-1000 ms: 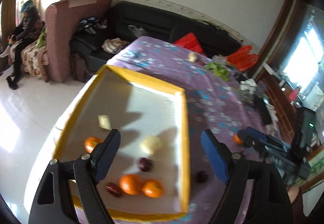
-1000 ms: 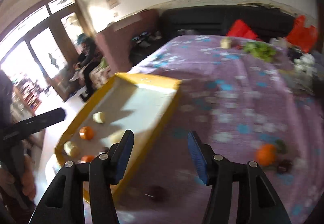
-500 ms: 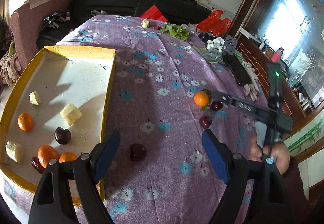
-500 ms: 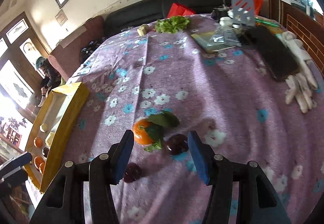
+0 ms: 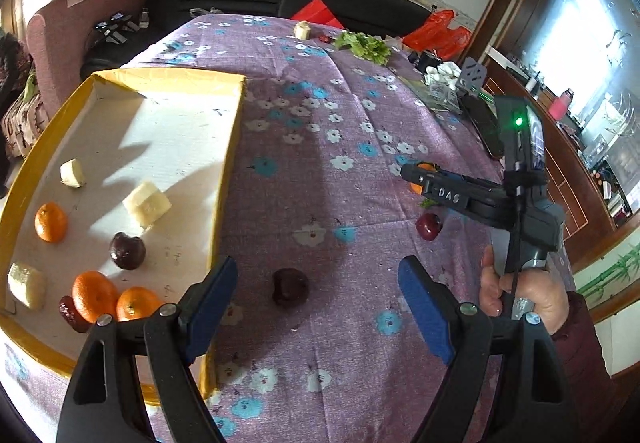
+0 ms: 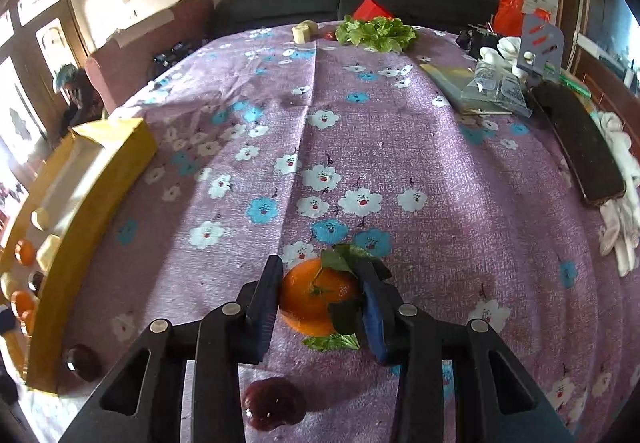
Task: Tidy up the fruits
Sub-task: 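Grasp the leafy orange with the right tool while the left grasps a dark plum, then carry the leafy orange and plum into the yellow tray and open both tools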
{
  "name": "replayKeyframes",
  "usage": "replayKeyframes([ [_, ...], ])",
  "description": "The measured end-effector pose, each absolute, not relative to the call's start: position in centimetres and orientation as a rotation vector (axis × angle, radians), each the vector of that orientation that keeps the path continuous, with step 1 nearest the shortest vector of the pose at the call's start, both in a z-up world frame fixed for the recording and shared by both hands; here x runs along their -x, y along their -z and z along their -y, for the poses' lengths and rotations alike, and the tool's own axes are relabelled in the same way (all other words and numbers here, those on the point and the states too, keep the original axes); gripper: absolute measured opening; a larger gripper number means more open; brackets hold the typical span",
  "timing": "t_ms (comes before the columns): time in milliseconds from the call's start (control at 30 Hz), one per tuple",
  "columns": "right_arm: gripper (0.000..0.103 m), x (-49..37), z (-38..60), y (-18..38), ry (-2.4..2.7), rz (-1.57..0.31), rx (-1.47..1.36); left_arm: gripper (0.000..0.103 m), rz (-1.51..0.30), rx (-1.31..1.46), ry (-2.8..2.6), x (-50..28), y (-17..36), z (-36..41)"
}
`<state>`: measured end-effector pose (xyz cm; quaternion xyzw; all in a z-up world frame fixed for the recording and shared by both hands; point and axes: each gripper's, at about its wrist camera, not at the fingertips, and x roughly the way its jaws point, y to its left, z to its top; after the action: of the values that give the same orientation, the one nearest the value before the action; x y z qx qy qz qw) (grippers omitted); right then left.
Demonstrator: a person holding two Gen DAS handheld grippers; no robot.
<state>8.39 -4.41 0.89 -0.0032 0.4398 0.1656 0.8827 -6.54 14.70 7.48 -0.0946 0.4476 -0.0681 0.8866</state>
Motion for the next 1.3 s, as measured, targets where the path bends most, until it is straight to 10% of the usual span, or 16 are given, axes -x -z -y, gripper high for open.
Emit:
replayKeyframes([
  [633,0.041,-6.2,14.4,-1.9,-0.377,-0.884,-0.329,0.072,-0.914,-0.114,0.314,0.1,-2.9,-1.7],
  [733,0.041,-6.1,14.7,-2.1,-0.374,-0.877,-0.336,0.027,-0.949,-0.088,0.344,-0.7,-2.0,-1.4],
  [1300,0.041,-5.4,13.5,-2.2,-0.352,-0.842,-0.252,0.027,-0.808,0.103,0.211,4.5,-6.9,-7.9],
])
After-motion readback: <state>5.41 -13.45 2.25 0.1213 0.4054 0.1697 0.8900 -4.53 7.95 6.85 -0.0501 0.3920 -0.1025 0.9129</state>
